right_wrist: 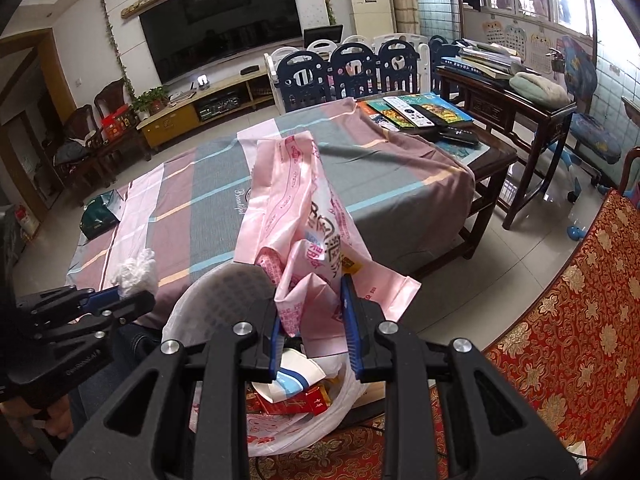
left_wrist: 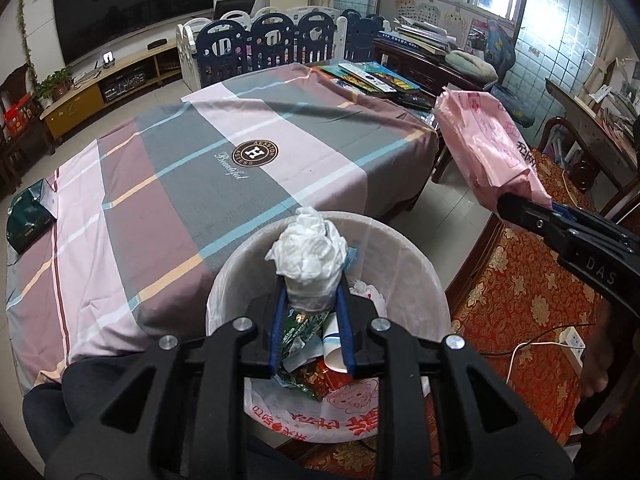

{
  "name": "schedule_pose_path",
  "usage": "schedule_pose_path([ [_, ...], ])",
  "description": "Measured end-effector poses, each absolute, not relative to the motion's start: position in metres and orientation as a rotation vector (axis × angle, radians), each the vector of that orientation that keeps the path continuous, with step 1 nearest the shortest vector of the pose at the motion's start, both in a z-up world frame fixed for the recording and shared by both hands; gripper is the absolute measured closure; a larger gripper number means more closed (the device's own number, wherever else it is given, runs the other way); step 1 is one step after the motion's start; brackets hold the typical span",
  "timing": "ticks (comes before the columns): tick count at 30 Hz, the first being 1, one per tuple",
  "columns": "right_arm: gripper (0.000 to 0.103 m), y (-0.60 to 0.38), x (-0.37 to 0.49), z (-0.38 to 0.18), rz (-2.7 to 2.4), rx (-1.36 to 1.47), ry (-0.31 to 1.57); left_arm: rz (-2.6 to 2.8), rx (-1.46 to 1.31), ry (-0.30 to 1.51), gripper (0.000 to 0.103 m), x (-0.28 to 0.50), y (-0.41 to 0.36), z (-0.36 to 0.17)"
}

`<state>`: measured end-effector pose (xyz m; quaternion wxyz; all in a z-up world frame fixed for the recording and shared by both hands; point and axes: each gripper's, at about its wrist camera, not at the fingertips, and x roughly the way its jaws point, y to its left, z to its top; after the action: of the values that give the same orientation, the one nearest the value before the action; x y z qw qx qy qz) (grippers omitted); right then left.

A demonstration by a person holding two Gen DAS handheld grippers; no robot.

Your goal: Collect trash

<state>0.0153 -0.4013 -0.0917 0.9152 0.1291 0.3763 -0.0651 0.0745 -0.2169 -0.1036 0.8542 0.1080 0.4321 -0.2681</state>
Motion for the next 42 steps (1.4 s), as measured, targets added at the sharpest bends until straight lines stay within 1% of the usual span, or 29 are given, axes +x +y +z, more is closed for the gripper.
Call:
schedule_pose_path([
  [1,0.077,-0.401,0.016,-0.093,-0.132,0.263,0.777,-0.564,0.230,0.916,0.076,0.075,-0.218,-0.106],
  [2,0.077,-0.400,0.016,-0.093,-0.130,0.262,0.779,-0.561,0.231,0.920,0.071,0.076,-0.218,-0.107],
  [3,0.077,-0.398,0.017,-0.094,-0.127,0.263,0.782,-0.559,0.233,0.924,0.061,0.077,-0.218,-0.109],
  [4,0.077,-0.397,0.018,-0.095,-0.124,0.263,0.787,-0.557,0.232,0.926,0.056,0.077,-0.217,-0.109],
  [6,0.077,-0.395,0.020,-0.097,-0.116,0.261,0.797,-0.549,0.230,0.925,0.043,0.077,-0.215,-0.109],
  [7,0.077,-0.393,0.021,-0.098,-0.112,0.259,0.802,-0.540,0.227,0.922,0.040,0.076,-0.213,-0.108],
  [9,0.077,-0.390,0.023,-0.099,-0.100,0.256,0.812,-0.519,0.222,0.913,0.030,0.076,-0.207,-0.104],
  [15,0.076,-0.360,0.034,-0.116,-0.068,0.216,0.898,-0.422,0.187,0.894,0.026,0.073,-0.177,-0.089],
  [16,0.074,-0.355,0.037,-0.120,-0.057,0.218,0.921,-0.405,0.174,0.887,0.026,0.072,-0.170,-0.085],
  [18,0.068,-0.346,0.041,-0.128,-0.048,0.224,0.958,-0.379,0.152,0.866,0.026,0.069,-0.159,-0.077],
  [19,0.060,-0.343,0.042,-0.130,-0.049,0.228,0.972,-0.366,0.142,0.851,0.025,0.067,-0.153,-0.072],
  [20,0.057,-0.341,0.044,-0.132,-0.050,0.235,0.983,-0.356,0.134,0.839,0.023,0.065,-0.149,-0.067],
  [22,0.040,-0.339,0.044,-0.131,-0.047,0.254,0.991,-0.336,0.115,0.806,0.020,0.058,-0.139,-0.057],
  [23,0.035,-0.340,0.043,-0.128,-0.052,0.263,0.990,-0.334,0.106,0.791,0.019,0.055,-0.136,-0.052],
  [25,0.031,-0.341,0.038,-0.113,-0.053,0.278,0.952,-0.328,0.076,0.731,0.015,0.044,-0.127,-0.038],
  [26,0.026,-0.340,0.035,-0.102,-0.055,0.272,0.922,-0.321,0.072,0.708,0.011,0.040,-0.124,-0.033],
  [27,0.023,-0.339,0.030,-0.090,-0.067,0.258,0.888,-0.301,0.076,0.677,0.010,0.034,-0.121,-0.025],
  [28,0.018,-0.338,0.027,-0.078,-0.082,0.242,0.858,-0.282,0.083,0.646,0.010,0.029,-0.119,-0.018],
  [29,0.014,-0.337,0.022,-0.065,-0.094,0.225,0.822,-0.269,0.088,0.623,0.007,0.024,-0.118,-0.011],
  [30,0.013,-0.334,0.016,-0.051,-0.098,0.209,0.783,-0.256,0.092,0.599,0.004,0.019,-0.116,-0.003],
  [32,0.006,-0.329,0.004,-0.025,-0.097,0.172,0.715,-0.228,0.101,0.572,0.004,0.008,-0.112,0.011],
  [34,0.003,-0.319,-0.009,-0.002,-0.098,0.130,0.652,-0.209,0.107,0.564,0.003,-0.001,-0.108,0.022],
  [36,0.003,-0.312,-0.019,0.015,-0.098,0.095,0.607,-0.197,0.101,0.562,0.003,-0.007,-0.104,0.031],
  [42,0.003,-0.295,-0.034,0.036,-0.083,0.034,0.545,-0.124,0.044,0.564,0.003,-0.015,-0.086,0.047],
])
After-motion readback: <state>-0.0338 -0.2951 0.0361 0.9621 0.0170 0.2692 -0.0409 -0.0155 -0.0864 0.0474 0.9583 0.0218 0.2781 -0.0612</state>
